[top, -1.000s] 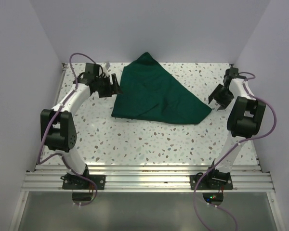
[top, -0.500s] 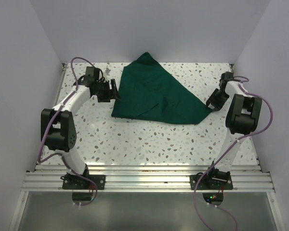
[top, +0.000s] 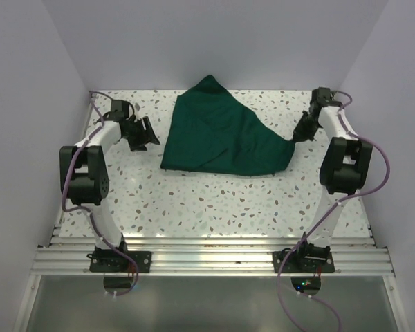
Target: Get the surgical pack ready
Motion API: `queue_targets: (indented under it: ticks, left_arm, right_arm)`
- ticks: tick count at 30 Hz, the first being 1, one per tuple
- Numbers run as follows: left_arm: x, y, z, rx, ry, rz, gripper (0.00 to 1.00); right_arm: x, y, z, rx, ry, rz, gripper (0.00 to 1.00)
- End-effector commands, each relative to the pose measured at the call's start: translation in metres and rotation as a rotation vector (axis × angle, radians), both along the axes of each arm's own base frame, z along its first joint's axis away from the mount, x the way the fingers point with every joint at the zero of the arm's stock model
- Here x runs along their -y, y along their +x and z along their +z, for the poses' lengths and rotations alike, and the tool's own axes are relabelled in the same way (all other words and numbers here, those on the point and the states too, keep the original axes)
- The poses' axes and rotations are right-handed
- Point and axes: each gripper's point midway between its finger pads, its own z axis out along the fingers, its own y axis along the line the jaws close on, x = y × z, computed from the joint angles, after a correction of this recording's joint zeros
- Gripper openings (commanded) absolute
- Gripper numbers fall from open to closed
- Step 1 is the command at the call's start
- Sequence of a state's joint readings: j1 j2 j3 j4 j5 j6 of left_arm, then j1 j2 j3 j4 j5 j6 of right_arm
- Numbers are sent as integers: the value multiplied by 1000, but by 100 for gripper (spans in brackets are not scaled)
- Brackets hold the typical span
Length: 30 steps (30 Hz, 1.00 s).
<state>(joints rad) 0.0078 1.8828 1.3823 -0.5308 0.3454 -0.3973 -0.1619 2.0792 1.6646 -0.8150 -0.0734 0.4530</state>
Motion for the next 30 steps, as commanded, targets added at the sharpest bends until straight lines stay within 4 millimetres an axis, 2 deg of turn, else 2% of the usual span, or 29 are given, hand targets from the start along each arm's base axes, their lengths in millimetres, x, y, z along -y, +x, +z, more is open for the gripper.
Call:
queue_targets:
  ticks: [1, 2, 3, 4, 5, 6, 7, 8, 9, 10, 11, 12, 13, 15, 16, 19, 20, 22, 25, 30]
  left_arm:
    - [-1, 15, -13, -9, -55, 42, 65]
    - [0, 16, -17, -16, -61, 45, 65]
    - [-1, 19, -18, -14, -64, 52, 65]
    - [-1, 19, -19, -18, -70, 54, 65]
    - [2, 21, -21, -20, -88, 50, 65]
    - [4, 22, -21, -22, -101, 52, 65]
    - [5, 23, -22, -24, -110, 50, 65]
    - [7, 23, -24, -29, -123, 47, 64]
    - [7, 23, -24, -31, -129, 53, 64]
    - [8, 22, -26, -36, -130, 54, 64]
    - [9, 23, -26, -32, -135, 53, 64]
    - [9, 23, -25, -29, -135, 53, 64]
    - [9, 21, -27, -34, -134, 52, 64]
    - [8, 20, -26, -30, -130, 51, 64]
    - [8, 19, -27, -32, -132, 51, 63]
    - [11, 17, -30, -40, -146, 51, 63]
    - [12, 17, -29, -35, -153, 50, 64]
    - [12, 16, -32, -41, -155, 52, 64]
    - [12, 15, -31, -39, -160, 52, 64]
    - [11, 17, -25, -26, -157, 65, 63]
  right_arm:
    - [-67, 47, 121, 332, -26, 200, 0]
    - [-87, 57, 147, 403, -26, 242, 0]
    - [-107, 63, 158, 440, -13, 276, 0]
    - [-146, 66, 170, 483, 8, 343, 0]
    - [-169, 73, 193, 550, 34, 361, 0]
    - [-212, 74, 195, 579, 79, 431, 0]
    - [-233, 76, 201, 602, 101, 453, 0]
    - [-255, 78, 221, 654, 136, 464, 0]
    - [-279, 82, 218, 672, 160, 489, 0]
    - [-312, 73, 220, 684, 182, 539, 0]
    - [-330, 73, 232, 720, 198, 559, 0]
    - [-347, 72, 234, 739, 214, 582, 0]
    - [-373, 66, 222, 725, 238, 626, 0]
    - [-399, 64, 234, 775, 282, 648, 0]
    - [-420, 58, 227, 769, 308, 678, 0]
    - [-450, 51, 220, 774, 340, 707, 0]
    - [-460, 51, 211, 765, 349, 717, 0]
    - [-473, 45, 203, 751, 357, 733, 0]
    - [-480, 42, 176, 701, 350, 741, 0]
    - [-482, 46, 149, 666, 337, 742, 0]
